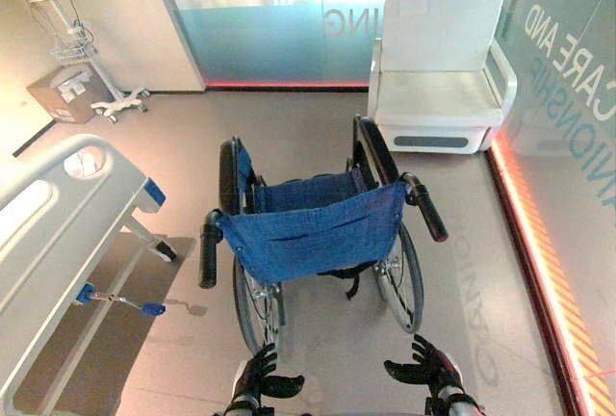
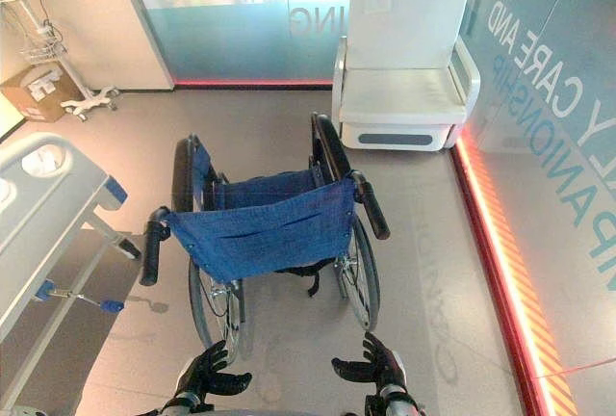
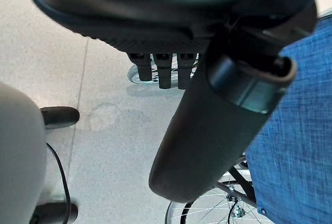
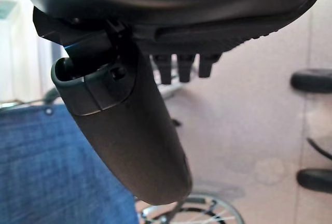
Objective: Push the wheelchair next to the bed
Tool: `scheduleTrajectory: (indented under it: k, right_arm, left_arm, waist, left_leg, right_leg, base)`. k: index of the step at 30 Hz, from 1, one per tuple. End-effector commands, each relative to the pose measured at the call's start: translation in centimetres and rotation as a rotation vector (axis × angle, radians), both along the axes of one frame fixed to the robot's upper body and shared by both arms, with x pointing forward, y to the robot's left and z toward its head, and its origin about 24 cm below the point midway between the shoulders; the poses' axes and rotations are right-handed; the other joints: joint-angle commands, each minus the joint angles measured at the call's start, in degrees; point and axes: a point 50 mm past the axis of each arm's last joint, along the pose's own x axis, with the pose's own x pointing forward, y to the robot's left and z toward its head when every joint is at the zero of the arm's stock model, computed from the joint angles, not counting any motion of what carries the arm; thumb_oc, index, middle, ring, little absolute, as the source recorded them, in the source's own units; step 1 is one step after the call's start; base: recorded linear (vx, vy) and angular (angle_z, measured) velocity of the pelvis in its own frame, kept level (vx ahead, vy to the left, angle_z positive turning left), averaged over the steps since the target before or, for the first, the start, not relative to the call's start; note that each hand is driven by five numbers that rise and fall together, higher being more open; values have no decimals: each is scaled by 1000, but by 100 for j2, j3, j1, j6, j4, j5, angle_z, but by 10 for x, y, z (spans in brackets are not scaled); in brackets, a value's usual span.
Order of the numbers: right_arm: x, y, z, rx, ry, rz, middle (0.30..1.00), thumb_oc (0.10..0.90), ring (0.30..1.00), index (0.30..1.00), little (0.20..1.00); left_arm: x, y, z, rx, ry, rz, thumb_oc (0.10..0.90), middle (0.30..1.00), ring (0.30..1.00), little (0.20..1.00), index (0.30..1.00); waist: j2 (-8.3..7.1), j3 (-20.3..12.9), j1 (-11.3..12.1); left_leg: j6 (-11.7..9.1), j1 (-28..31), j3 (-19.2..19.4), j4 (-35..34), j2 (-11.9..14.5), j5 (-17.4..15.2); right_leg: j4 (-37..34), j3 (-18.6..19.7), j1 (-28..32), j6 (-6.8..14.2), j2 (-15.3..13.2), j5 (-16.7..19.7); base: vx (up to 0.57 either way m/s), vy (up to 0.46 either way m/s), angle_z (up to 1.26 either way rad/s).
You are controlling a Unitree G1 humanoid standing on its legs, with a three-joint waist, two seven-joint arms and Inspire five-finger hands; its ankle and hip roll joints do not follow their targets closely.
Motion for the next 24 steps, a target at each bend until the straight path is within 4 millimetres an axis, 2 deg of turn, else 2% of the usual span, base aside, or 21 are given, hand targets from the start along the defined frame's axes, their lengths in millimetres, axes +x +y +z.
scheduleTrajectory:
  k: [1, 8, 17, 22, 24]
  right_arm:
    - [31, 1, 14, 5, -148, -29, 900, 800, 900, 900, 900]
    - [26, 6, 11, 10, -124, 52, 900, 800, 900, 900, 900]
    - [29, 4, 12, 6, -120, 51, 900, 800, 900, 900, 900]
    - [39, -2, 20, 71, -180, -72, 900, 800, 900, 900, 900]
    - [54, -11, 33, 48, -259, -112, 900, 800, 900, 900, 900]
  left_arm:
    - [24, -3, 8, 2, -115, 56, 800, 900, 900, 900, 900]
    - [24, -3, 10, -9, -141, 58, 800, 900, 900, 900, 900]
    - [27, -3, 10, -4, -131, 21, 800, 900, 900, 900, 900]
    - [30, 13, 14, -39, -174, 291, 800, 900, 900, 900, 900]
    - [35, 28, 20, -28, -213, 434, 800, 900, 900, 900, 900]
  waist:
    - [-12, 117, -48]
    - [-52, 91, -14]
    - [-73, 80, 15]
    - [-109, 80, 58]
    - [-160, 75, 104]
  left_leg:
    - [213, 156, 391, 102, -433, -743]
    - [184, 125, 362, 109, -414, -725]
    - [194, 110, 308, 86, -439, -698]
    - [172, 141, 270, 83, -444, -680]
    - [174, 152, 255, 86, -439, -677]
  right_leg:
    - [533, 476, -173, 116, 83, -415]
    - [499, 429, -164, 96, 91, -409]
    - [493, 378, -165, 67, 110, -415]
    - [461, 306, -103, 72, 85, -387]
    - [447, 270, -77, 66, 78, -370]
  base:
    - [0, 0, 0]
    - [0, 0, 0]
    - [0, 0, 0]
    - [0, 0, 0]
    - [8, -35, 3]
